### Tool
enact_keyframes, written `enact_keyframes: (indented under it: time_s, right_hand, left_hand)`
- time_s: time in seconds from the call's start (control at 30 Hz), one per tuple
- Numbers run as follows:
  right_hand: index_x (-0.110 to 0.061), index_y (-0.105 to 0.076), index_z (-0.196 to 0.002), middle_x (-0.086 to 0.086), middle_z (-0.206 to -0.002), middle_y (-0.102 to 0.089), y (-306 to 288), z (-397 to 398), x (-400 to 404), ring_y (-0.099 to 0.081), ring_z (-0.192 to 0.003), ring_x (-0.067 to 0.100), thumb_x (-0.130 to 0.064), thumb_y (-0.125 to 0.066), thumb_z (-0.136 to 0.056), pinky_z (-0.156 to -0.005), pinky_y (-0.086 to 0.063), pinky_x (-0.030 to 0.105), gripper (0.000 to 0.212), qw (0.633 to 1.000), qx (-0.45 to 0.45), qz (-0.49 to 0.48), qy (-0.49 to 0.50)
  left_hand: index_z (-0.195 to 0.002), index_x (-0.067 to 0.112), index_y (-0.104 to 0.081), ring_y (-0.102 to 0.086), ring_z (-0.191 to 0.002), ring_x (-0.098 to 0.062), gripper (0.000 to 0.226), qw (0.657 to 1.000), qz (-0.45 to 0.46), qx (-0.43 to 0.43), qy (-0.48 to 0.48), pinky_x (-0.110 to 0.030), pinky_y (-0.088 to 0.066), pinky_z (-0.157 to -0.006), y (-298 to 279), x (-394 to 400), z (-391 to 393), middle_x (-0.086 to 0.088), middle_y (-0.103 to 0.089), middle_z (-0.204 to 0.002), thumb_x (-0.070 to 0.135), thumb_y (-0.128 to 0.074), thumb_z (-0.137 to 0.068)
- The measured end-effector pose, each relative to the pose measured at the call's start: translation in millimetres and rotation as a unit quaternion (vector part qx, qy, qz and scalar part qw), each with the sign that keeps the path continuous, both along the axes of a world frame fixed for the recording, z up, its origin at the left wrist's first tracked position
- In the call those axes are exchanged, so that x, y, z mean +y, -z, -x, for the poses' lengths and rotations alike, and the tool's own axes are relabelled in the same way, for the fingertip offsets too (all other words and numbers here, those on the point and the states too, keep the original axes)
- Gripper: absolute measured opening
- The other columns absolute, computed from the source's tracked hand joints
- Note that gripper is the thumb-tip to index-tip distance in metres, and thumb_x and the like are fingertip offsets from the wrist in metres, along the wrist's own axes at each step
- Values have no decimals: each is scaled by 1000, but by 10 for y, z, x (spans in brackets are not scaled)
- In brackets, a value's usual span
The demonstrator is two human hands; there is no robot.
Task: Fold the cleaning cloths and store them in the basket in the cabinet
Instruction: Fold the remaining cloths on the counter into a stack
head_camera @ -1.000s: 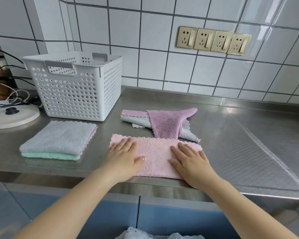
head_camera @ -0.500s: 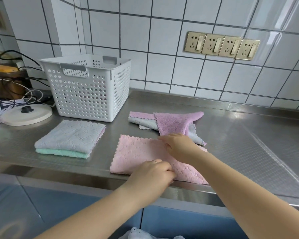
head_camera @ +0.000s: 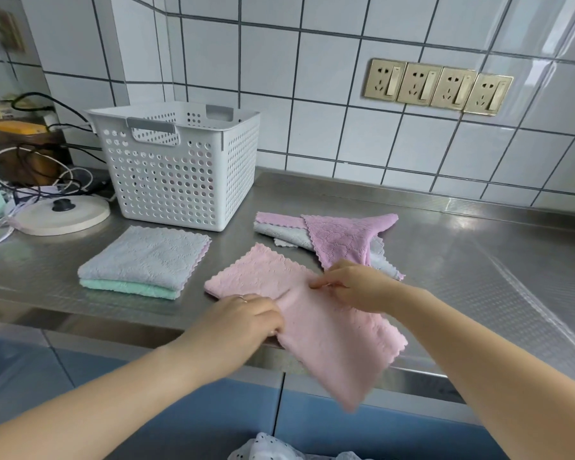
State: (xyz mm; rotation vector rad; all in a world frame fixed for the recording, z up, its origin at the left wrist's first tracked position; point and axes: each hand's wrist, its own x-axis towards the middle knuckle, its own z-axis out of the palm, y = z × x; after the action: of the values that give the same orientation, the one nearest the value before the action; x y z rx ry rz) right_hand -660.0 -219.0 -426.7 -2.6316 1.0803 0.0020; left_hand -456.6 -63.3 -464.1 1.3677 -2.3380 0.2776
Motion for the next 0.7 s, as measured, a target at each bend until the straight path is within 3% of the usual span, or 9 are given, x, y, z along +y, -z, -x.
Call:
enact_keyframes:
  time_s: [0.1,0.17,0.23,0.3,0.37,0.5,0.6,0.7]
  right_hand:
    - [-49,-52,-125,-14,-106,-40,22,19,102,-38,-120,8,-16,-39,-94,-113,-18,42,48,998,21,53,-24]
    - [-49,-50,-128,-13,-106,-42,54,51,169,-40,-119,9,-14,-38,-92,-115,-9,46,52,996,29,74,-46]
    - [-46,-52,-127,-9,-104,-49,121,116,226,-45,-112,14,-16,-38,-90,-113,-13,47,50,992,20,100,-79]
    - [-44,-58,-122,-4,-105,-56,206,215,233,-52,-104,20,-17,-41,-83,-105,-30,51,50,980,-18,157,-117]
    - [-43,-60,-119,2,-122,-58,248,321,216,-54,-111,26,-13,-48,-79,-100,-39,50,51,972,-39,190,-134]
    - [-37,-48,-134,-2,-147,-41,240,450,279,-39,-135,23,-15,-48,-82,-108,-32,47,56,951,5,222,-215]
    - [-34,-34,-144,-11,-152,-32,265,573,339,-31,-139,13,-25,-40,-86,-113,-25,42,58,940,17,234,-247]
    - [-29,-35,-145,-9,-152,-31,265,691,378,-29,-141,13,-24,-43,-85,-114,-23,42,61,933,2,243,-264]
  left_hand:
    - [-84,27,-64,-63,-94,-8,18,999,-6,43,-16,-21,-49,-78,48,37,-270,11,-67,-104,22,-47,-82]
    - [-89,31,-61,-57,-106,-2,16,993,-53,104,-17,-13,-42,-89,66,69,-402,15,-62,-117,28,-45,-87]
    - [-94,32,-60,-52,-112,5,18,988,-89,128,-9,-7,-36,-94,87,129,-485,17,-57,-125,30,-43,-89]
    - [-108,34,-57,-44,-121,9,24,990,-97,105,-1,-7,-30,-100,113,203,-496,19,-50,-134,30,-44,-88]
    - [-125,35,-50,-36,-128,6,41,994,-87,62,7,-11,-24,-107,144,237,-457,19,-43,-140,29,-50,-85]
    - [-130,23,-51,-42,-127,-14,55,998,-27,-48,38,-32,-27,-111,209,179,-273,3,-49,-139,17,-53,-75]
    - [-128,15,-56,-46,-127,-19,58,995,23,-91,45,-32,-29,-111,218,154,-161,-3,-54,-136,7,-42,-72]
    - [-130,17,-54,-50,-126,-19,60,992,40,-110,52,-36,-38,-108,255,136,-139,-3,-54,-136,6,-38,-73]
